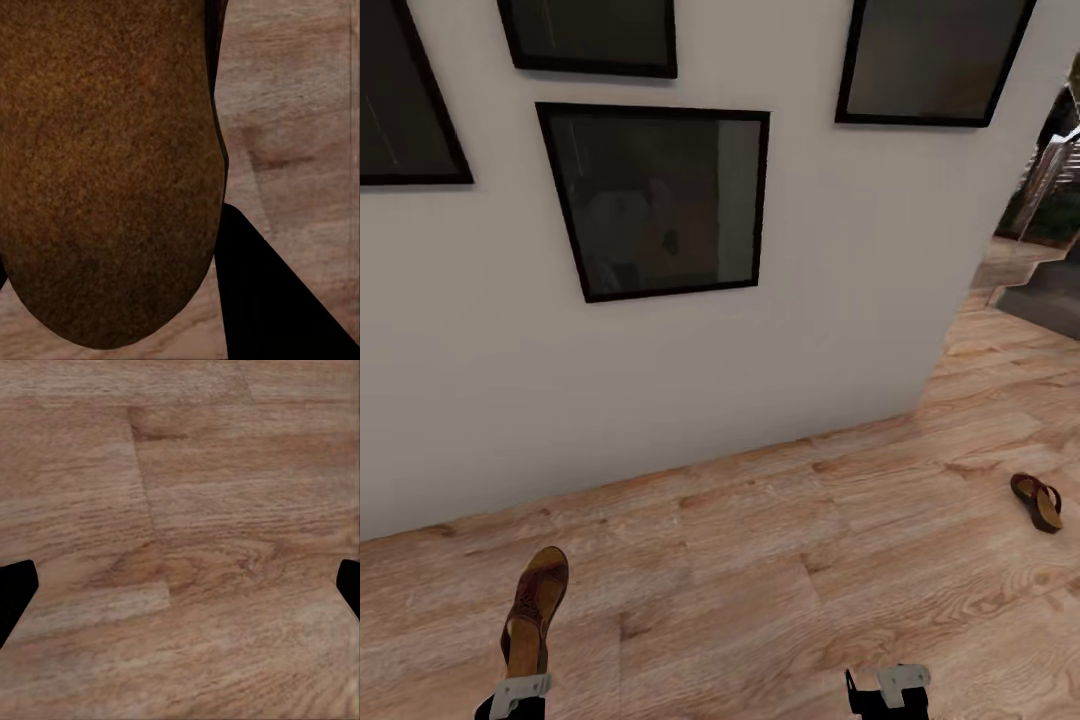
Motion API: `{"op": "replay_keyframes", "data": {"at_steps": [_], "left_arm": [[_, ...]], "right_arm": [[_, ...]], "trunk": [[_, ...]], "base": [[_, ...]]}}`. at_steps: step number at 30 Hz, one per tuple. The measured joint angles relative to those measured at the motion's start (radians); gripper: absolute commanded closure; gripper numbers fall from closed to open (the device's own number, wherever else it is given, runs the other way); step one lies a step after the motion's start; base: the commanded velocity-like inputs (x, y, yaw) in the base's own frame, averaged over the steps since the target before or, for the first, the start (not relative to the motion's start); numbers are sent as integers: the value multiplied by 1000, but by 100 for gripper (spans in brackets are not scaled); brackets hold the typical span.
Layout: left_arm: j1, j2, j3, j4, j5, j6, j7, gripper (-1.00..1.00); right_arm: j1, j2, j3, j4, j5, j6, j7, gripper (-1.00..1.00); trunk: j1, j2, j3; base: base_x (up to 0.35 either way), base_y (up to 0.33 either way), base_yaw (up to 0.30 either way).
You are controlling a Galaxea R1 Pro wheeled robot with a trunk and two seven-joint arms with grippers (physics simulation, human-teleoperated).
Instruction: Pick up the two gym shoes and the two sandals from the corridor floor and place them onto the hallstand (shoe rack) in the corridor, making sure they are on the rack and not on the floor. Arrange them so the two gym shoes are next to each other and the two sandals are next to each other.
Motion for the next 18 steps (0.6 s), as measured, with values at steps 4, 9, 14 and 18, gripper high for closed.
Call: {"op": "replay_keyframes", "data": {"at_steps": [4,9,14,18], "left_arm": [[0,0,0,0,-1,0,0,100],[0,0,0,0,2,0,0,100],[0,0,0,0,2,0,0,100],[0,0,0,0,2,0,0,100]], "right_arm": [[0,0,0,0,0,0,0,-100],[0,0,0,0,0,0,0,-100],[0,0,0,0,0,0,0,-100],[0,0,0,-1,0,0,0,-100]], "trunk": [[0,0,0],[0,0,0],[0,0,0],[0,0,0]], "base": [[139,-268,-300],[163,-252,-300],[226,-205,-300],[236,-197,-300]]}}
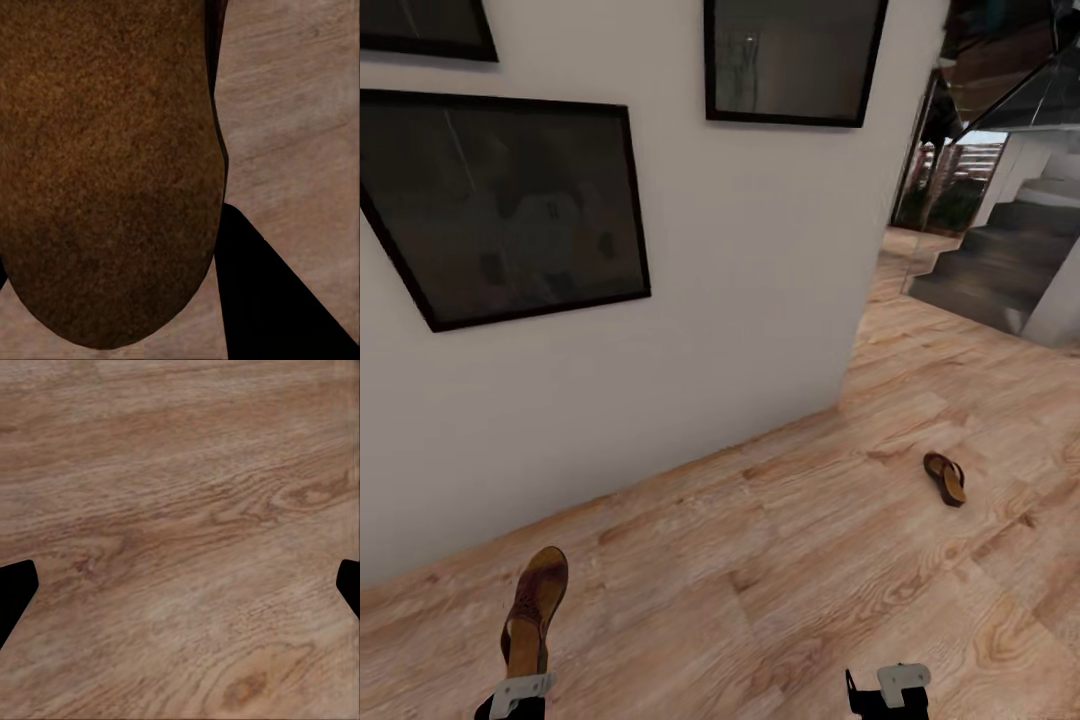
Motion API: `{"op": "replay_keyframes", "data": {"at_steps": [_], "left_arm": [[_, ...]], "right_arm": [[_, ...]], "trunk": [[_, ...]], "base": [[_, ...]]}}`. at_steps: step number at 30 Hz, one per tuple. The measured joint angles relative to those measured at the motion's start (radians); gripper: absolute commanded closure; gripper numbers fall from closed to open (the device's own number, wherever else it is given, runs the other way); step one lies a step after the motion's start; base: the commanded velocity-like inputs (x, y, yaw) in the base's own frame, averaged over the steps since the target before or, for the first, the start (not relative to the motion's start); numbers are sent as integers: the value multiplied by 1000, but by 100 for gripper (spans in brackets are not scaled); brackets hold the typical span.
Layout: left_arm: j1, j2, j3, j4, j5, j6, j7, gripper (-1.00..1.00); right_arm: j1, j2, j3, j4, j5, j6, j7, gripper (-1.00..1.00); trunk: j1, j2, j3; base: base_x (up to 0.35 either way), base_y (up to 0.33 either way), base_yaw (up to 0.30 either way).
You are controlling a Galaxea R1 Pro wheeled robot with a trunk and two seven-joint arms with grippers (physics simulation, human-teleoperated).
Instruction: Pick up the two gym shoes and the two sandals from the corridor floor and place them onto the hallstand (shoe rack) in the corridor, making sure they are on the rack and not on the floor. Arrange them so the two gym shoes are next to each other and the two sandals are next to each other.
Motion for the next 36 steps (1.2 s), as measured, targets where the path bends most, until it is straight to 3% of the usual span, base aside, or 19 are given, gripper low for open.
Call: {"op": "replay_keyframes", "data": {"at_steps": [16,36], "left_arm": [[0,0,0,0,0,0,0,100],[0,0,0,0,0,0,0,100]], "right_arm": [[1,0,0,0,0,0,0,-100],[0,0,2,0,2,-1,3,-100]], "trunk": [[0,0,0],[0,0,0]], "base": [[237,-196,-283],[237,-196,-12]]}}
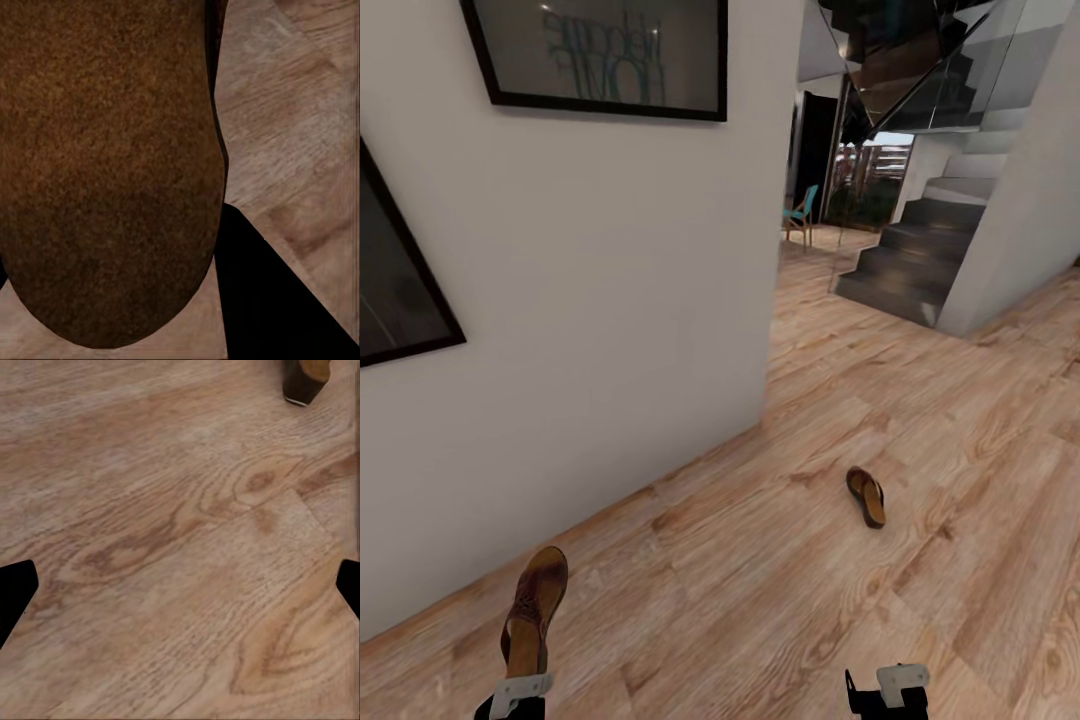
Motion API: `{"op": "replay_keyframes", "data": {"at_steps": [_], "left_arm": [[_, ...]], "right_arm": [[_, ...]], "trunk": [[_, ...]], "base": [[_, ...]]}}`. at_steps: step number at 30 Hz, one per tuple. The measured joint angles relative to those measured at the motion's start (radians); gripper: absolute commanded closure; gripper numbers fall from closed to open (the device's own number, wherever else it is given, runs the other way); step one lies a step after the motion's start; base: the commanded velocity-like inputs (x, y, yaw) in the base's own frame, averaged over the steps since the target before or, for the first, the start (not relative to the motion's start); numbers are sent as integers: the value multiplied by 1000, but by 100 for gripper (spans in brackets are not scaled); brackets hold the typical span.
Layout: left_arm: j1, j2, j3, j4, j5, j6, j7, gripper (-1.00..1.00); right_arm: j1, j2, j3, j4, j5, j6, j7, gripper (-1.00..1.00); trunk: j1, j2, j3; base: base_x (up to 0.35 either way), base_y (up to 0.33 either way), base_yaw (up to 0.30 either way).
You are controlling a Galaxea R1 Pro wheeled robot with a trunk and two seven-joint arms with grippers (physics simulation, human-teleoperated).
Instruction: Pick up the two gym shoes and the two sandals from the corridor floor and place them onto the hallstand (shoe rack) in the corridor, making sure they are on the rack and not on the floor. Arrange them so the two gym shoes are next to each other and the two sandals are next to each other.
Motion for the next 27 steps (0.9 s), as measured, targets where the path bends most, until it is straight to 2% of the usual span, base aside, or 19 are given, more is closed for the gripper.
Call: {"op": "replay_keyframes", "data": {"at_steps": [27], "left_arm": [[0,0,0,0,0,0,0,100]], "right_arm": [[0,2,0,-1,-2,1,-1,-100]], "trunk": [[0,0,0]], "base": [[209,-202,-7]]}}
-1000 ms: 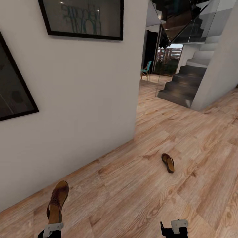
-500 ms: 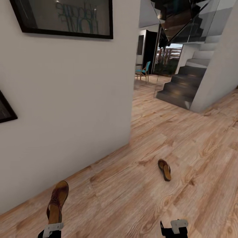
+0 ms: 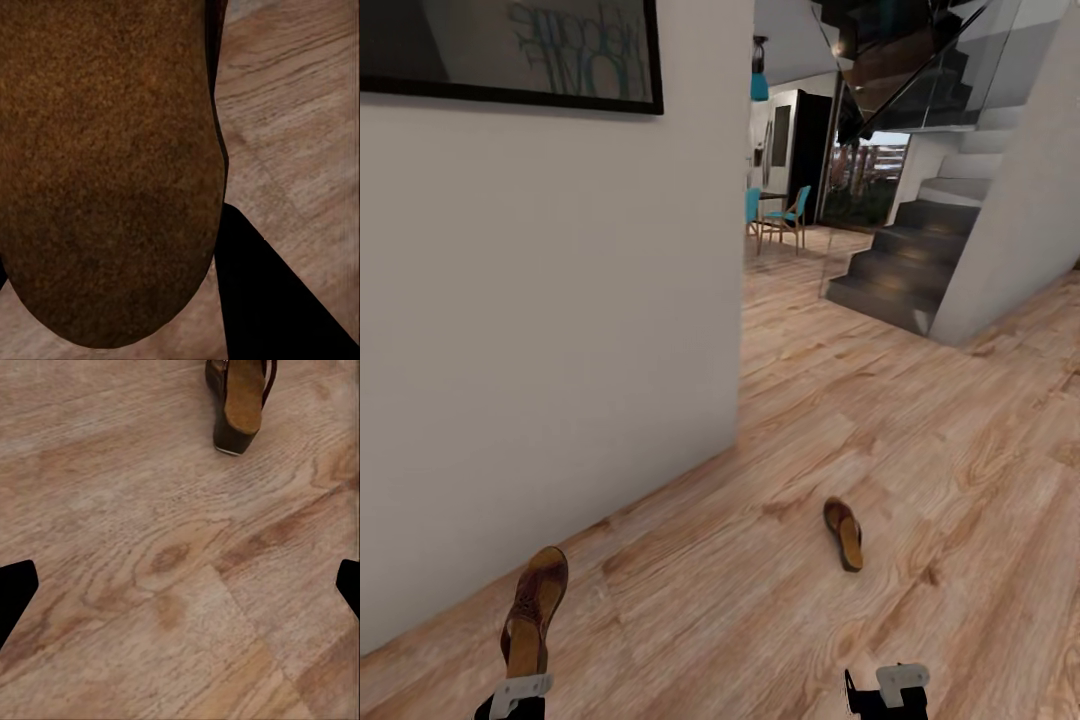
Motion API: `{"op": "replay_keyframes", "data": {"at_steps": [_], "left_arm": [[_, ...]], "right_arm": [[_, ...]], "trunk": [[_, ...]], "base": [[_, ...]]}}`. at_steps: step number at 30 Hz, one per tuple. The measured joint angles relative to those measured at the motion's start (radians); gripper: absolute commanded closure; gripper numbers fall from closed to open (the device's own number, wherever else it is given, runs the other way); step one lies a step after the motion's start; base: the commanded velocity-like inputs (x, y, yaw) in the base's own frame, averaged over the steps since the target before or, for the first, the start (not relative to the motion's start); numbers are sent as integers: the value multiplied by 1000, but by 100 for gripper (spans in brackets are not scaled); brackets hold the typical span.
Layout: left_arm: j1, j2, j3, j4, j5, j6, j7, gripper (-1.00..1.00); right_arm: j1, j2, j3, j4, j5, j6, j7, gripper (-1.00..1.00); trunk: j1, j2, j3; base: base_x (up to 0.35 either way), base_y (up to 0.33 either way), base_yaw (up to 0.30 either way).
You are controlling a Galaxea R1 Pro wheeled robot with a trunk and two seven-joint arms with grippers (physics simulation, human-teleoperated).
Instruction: Pick up the two gym shoes and the two sandals from the corridor floor and place them onto the hallstand (shoe rack) in the corridor, making sure they are on the rack and not on the floor. Arrange them so the two gym shoes are next to each other and the two sandals are next to each other.
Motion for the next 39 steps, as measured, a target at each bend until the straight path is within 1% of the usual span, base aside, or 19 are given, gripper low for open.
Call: {"op": "replay_keyframes", "data": {"at_steps": [13,20,21,24,32,39], "left_arm": [[0,0,0,0,0,0,0,100],[0,0,0,0,0,0,0,100],[0,0,0,0,0,0,0,100],[0,0,0,0,0,1,0,100],[0,0,1,0,2,1,0,100],[0,2,2,0,2,1,1,100]], "right_arm": [[0,0,0,0,0,0,0,-100],[0,1,0,0,0,0,0,-100],[0,6,1,-1,0,0,1,-100],[0,11,0,-1,0,0,1,-100],[0,13,0,-1,0,0,1,-100],[0,14,0,-1,0,1,1,-100]], "trunk": [[0,0,0],[0,0,0],[0,0,0],[0,0,0],[0,0,0],[0,0,0]], "base": [[137,-205,-250],[15,-207,-52],[40,-207,-3],[74,-201,-1],[159,-147,-22],[173,-42,-104]]}}
